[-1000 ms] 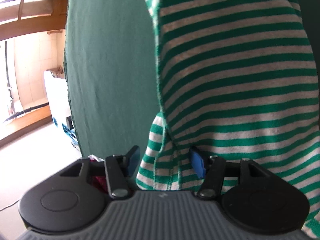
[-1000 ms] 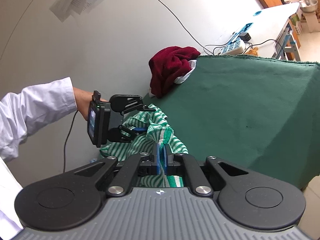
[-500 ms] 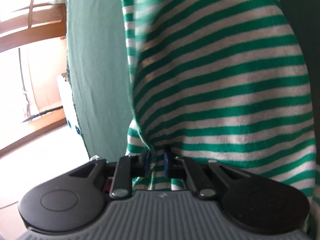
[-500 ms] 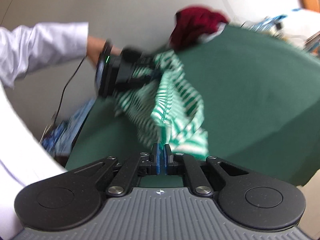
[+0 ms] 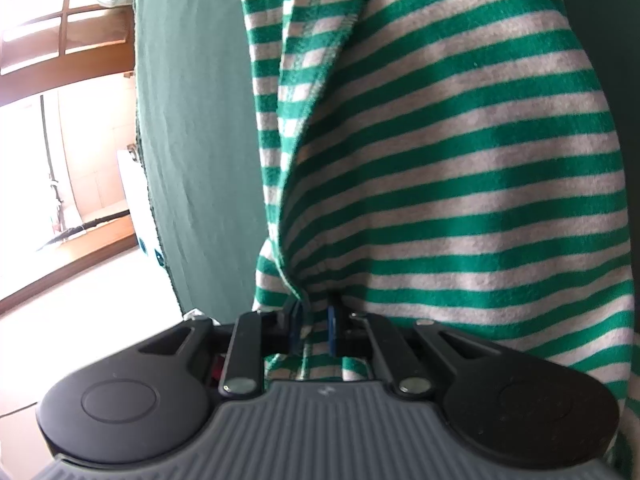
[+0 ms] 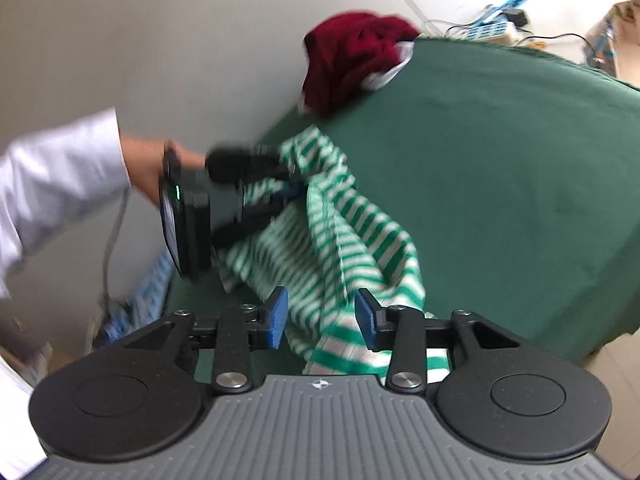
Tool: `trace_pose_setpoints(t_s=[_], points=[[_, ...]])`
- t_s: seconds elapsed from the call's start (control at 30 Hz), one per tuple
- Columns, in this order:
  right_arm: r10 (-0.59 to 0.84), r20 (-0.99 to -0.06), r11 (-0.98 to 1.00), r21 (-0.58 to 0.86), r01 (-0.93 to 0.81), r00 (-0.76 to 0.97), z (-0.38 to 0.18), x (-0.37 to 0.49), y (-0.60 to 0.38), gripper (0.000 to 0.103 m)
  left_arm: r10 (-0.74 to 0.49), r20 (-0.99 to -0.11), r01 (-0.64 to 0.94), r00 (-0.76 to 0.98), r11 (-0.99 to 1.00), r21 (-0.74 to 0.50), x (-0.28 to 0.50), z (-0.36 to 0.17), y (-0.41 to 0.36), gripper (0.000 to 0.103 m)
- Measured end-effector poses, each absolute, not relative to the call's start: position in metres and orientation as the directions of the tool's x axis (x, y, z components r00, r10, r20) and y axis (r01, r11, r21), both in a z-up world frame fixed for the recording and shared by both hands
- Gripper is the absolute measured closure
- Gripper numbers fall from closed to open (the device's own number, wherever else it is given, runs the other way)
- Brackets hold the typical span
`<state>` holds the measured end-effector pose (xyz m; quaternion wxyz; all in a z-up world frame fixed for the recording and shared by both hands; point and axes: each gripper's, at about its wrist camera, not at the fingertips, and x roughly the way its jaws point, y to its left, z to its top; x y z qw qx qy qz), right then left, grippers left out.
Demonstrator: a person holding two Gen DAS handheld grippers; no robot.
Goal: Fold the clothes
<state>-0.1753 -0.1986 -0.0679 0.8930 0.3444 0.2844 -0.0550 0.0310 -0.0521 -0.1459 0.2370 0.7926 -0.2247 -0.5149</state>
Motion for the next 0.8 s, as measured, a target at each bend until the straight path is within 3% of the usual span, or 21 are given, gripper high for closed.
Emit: trace_pose_setpoints(t_s=[0.1, 0.17, 0.2, 0.43, 0.5, 0.57, 0.6, 0.67, 0.8], points=[[0.084, -0.648, 0.818, 0.478, 0.319, 0.757, -0.080, -0.158, -0.183, 0.066, -0.593, -0.715, -0.103, 0.370, -0.791, 0.603, 0.030, -0.144, -0.053, 0.103], [0.039, -0.691, 0.845, 0.409, 0.346, 0.721, -0.082, -0.162, -0.184, 0.101, -0.593, -0.717, -0.105, 0.366, -0.792, 0.602, 0.030, -0.143, -0.054, 0.103], [0.015, -0.711, 0.856, 0.373, 0.358, 0.703, -0.083, -0.164, -0.185, 0.103, -0.594, -0.718, -0.107, 0.364, -0.792, 0.601, 0.030, -0.143, -0.056, 0.103], [-0.112, -0.665, 0.774, 0.407, 0.485, 0.738, -0.065, -0.208, -0.225, 0.103, -0.565, -0.739, -0.097, 0.368, -0.814, 0.573, 0.029, -0.138, -0.061, 0.103], [-0.060, -0.607, 0.758, 0.489, 0.432, 0.793, -0.058, -0.211, -0.224, 0.089, -0.558, -0.742, -0.099, 0.371, -0.819, 0.565, 0.028, -0.138, -0.064, 0.103], [0.013, -0.600, 0.778, 0.508, 0.369, 0.800, -0.056, -0.197, -0.210, 0.042, -0.550, -0.745, -0.099, 0.377, -0.824, 0.558, 0.027, -0.137, -0.064, 0.103], [0.038, -0.613, 0.796, 0.496, 0.348, 0.789, -0.057, -0.188, -0.201, 0.042, -0.547, -0.746, -0.099, 0.380, -0.826, 0.555, 0.026, -0.137, -0.064, 0.103], [0.064, -0.648, 0.831, 0.455, 0.319, 0.759, -0.062, -0.171, -0.184, 0.071, -0.548, -0.744, -0.098, 0.383, -0.825, 0.557, 0.024, -0.137, -0.057, 0.103], [0.002, -0.747, 0.887, 0.309, 0.343, 0.665, -0.078, -0.159, -0.169, 0.080, -0.550, -0.740, -0.096, 0.387, -0.822, 0.561, 0.021, -0.137, -0.043, 0.103]])
